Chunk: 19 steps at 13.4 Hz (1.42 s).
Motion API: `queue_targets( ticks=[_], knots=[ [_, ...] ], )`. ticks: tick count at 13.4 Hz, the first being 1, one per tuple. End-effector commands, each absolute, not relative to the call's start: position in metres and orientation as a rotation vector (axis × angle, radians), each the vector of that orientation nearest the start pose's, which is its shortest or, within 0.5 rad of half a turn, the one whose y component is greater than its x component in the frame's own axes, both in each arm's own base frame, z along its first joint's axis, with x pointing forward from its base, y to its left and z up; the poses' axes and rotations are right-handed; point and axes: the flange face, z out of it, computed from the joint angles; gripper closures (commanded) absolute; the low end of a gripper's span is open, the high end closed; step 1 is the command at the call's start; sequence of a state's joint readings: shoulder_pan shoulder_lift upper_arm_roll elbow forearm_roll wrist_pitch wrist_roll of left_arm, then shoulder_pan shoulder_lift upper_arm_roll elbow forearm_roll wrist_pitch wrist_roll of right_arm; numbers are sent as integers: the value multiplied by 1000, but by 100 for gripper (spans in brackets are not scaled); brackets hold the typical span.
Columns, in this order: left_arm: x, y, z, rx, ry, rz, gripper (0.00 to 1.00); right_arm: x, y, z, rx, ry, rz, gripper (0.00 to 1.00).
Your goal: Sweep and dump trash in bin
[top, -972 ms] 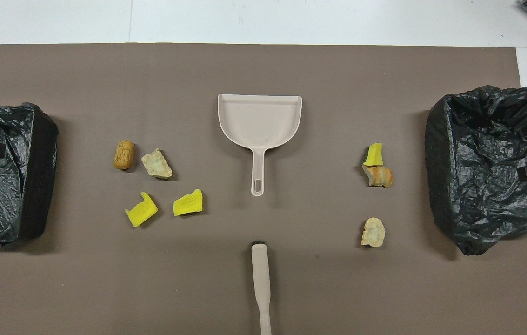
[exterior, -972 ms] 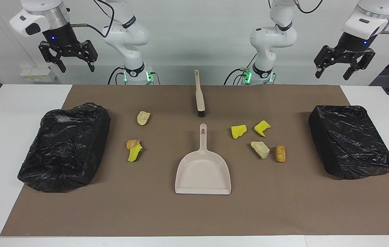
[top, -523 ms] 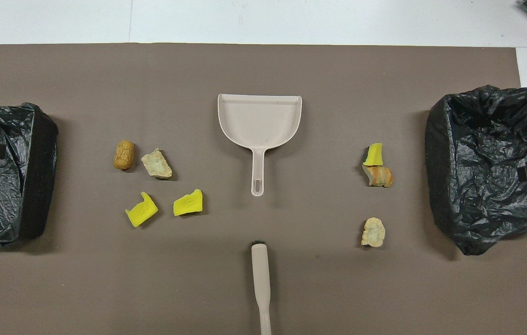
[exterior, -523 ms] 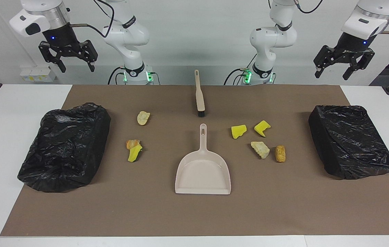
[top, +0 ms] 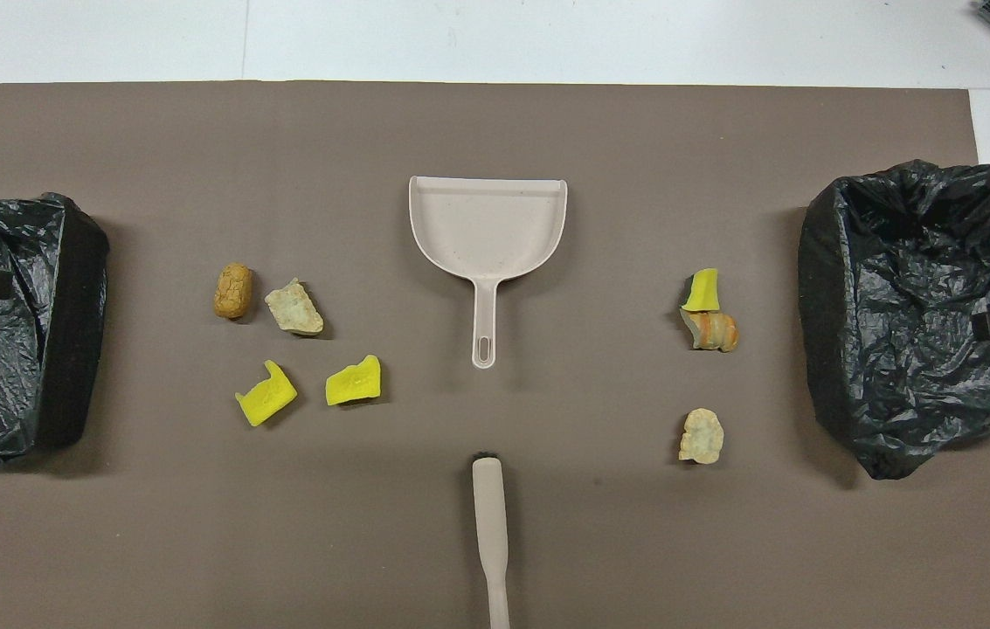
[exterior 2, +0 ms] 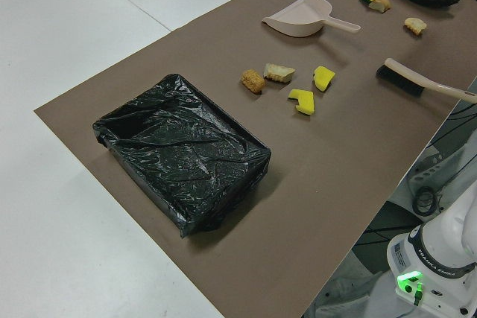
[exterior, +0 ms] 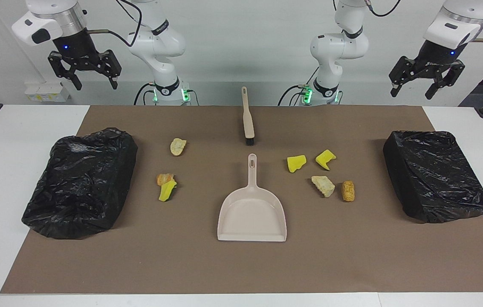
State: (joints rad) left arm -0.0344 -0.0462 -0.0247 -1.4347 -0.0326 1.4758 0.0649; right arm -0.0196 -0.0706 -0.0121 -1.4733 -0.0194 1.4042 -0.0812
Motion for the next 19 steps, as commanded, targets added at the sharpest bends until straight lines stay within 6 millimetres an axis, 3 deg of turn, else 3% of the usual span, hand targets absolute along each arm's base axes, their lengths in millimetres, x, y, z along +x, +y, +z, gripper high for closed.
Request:
queue_targets(
  ticks=[1,9,12,13,16,19],
  knots=[
    [518,-37,706,-3172,202,-129,0,509,-17,694,-3141,-72,19,0],
    [511,-53,701,-3178,240,-123,0,509,-21,694,-3160,-60,19,0],
    [496,-75,694,-3174,309,-97,0,503,-13,691,-3157,-90,21,0],
    [488,-86,688,-3170,347,-74,0,501,-9,689,-3153,-98,28,0],
    [458,-146,655,-3152,446,25,0,486,-10,667,-3137,-101,101,0],
    [410,-200,621,-3146,422,47,0,491,-6,662,-3132,-178,60,0]
  ],
)
